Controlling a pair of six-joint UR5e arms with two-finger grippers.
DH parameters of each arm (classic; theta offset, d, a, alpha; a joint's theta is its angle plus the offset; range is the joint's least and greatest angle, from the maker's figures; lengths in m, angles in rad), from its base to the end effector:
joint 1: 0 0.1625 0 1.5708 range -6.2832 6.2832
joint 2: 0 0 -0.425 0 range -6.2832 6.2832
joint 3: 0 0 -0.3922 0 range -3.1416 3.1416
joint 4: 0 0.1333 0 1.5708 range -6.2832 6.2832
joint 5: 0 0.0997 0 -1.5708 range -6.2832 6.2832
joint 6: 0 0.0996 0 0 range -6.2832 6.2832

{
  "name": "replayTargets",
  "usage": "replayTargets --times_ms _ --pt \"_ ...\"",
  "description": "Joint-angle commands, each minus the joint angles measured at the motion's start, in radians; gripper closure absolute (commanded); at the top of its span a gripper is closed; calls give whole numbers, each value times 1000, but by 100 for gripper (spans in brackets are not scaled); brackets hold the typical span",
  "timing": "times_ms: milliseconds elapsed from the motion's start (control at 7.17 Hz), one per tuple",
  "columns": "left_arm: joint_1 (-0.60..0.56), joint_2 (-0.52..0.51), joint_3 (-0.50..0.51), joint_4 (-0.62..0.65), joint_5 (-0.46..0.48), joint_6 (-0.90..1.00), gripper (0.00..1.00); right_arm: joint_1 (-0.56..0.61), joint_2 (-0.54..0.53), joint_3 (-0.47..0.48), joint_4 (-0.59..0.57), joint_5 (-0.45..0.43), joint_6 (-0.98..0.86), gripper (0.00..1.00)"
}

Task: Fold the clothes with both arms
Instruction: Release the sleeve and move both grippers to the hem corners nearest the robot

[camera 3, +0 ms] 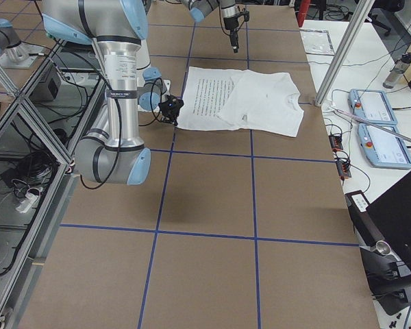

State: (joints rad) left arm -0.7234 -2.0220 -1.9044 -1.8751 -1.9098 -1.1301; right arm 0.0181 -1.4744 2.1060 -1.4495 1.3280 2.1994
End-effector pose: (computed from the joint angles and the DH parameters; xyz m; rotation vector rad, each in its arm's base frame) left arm 0.3776 -0.4671 0.2230 0.3378 1.0667 -0.0680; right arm -0.4934 -0.1662 0.3563 -0.0047 -0.8012 0.7040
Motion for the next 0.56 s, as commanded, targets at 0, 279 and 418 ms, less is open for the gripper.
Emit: replayTargets --times_ms 0,279,418 --pt "4 22 -5 10 -2 -75 21 32 -12 32 0 39 -1 100" --pt "89 148 -115 11 20 -291 21 36 -33 57 0 49 -1 100" --pt "207 252 -198 11 122 -380 22 36 -37 58 1 49 -1 100"
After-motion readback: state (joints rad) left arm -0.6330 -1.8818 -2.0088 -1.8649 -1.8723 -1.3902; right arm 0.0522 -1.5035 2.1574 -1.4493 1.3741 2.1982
